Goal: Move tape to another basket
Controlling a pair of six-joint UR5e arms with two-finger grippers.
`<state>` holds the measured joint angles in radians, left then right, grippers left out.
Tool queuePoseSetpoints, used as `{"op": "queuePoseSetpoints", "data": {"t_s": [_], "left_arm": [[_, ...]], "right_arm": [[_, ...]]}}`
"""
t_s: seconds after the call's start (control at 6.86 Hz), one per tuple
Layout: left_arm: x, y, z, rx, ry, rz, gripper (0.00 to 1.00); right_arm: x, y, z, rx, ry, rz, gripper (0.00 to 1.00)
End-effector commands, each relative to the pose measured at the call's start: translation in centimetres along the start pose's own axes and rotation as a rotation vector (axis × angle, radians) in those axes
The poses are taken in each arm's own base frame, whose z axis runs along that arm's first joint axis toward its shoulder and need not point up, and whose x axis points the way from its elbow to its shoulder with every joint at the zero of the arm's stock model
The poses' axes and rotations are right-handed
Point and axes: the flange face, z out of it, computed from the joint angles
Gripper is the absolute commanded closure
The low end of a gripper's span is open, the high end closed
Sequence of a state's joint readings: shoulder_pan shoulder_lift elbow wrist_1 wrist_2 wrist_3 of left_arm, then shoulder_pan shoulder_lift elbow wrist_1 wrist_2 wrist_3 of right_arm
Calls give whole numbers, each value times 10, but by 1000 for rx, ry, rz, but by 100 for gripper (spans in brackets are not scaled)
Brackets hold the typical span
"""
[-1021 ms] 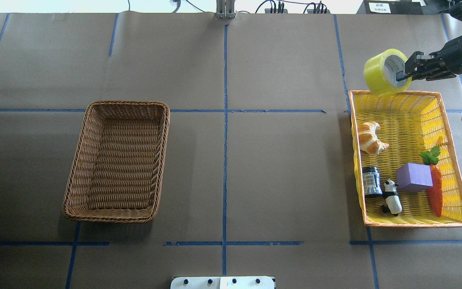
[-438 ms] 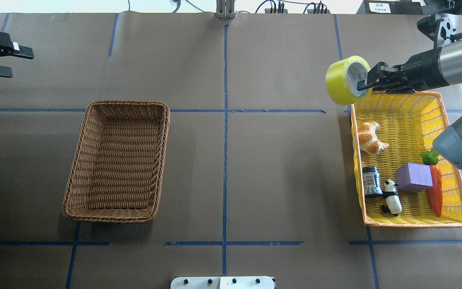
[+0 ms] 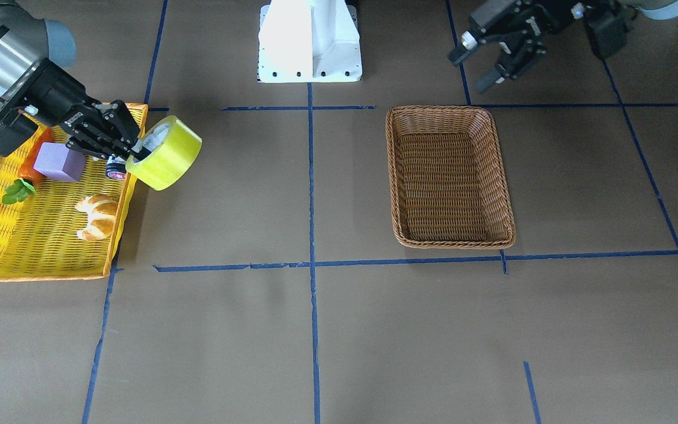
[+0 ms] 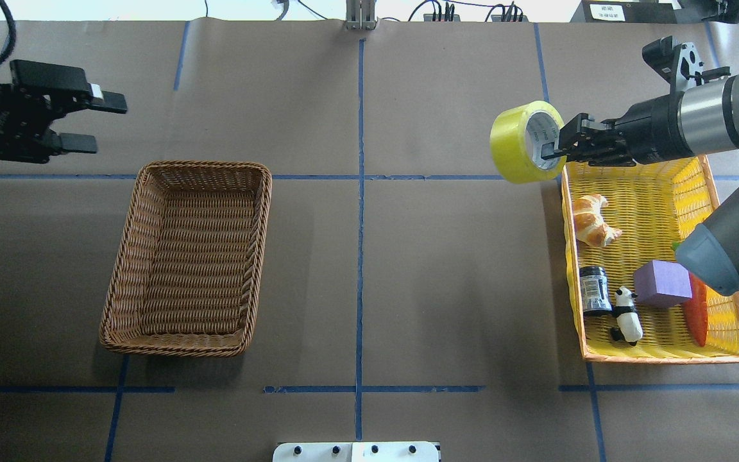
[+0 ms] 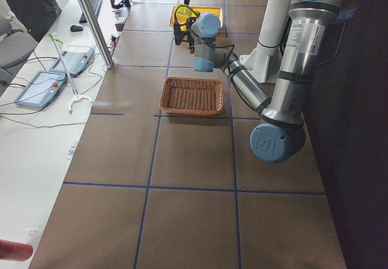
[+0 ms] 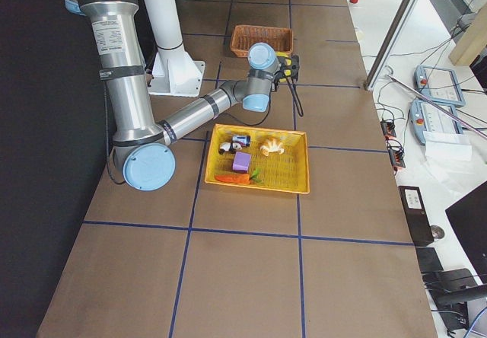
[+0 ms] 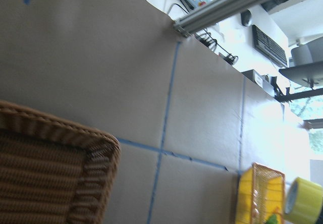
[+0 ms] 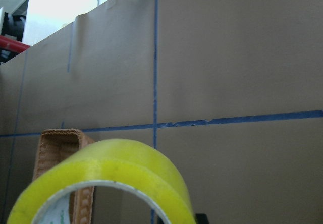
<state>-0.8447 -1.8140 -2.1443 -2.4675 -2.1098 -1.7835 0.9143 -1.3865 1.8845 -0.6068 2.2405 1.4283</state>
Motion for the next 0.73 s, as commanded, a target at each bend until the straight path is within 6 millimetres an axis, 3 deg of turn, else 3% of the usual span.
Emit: {"op": "queuePoseSetpoints", "data": {"t_s": [0.0, 0.29, 0.44, 0.58], "left_arm": [[47, 28, 1, -71, 171, -56, 0], [52, 41, -6, -140, 286, -111, 0], [60, 58, 6, -158, 345, -117, 0], [65, 88, 22, -187, 441, -139, 0]], "right_arm": [[-15, 23, -14, -71, -157, -93, 100], [-30, 41, -27, -89, -312, -113, 100], [-48, 46, -30, -98, -392, -123, 100], [-68, 48, -32, -108, -464, -106, 100]]}}
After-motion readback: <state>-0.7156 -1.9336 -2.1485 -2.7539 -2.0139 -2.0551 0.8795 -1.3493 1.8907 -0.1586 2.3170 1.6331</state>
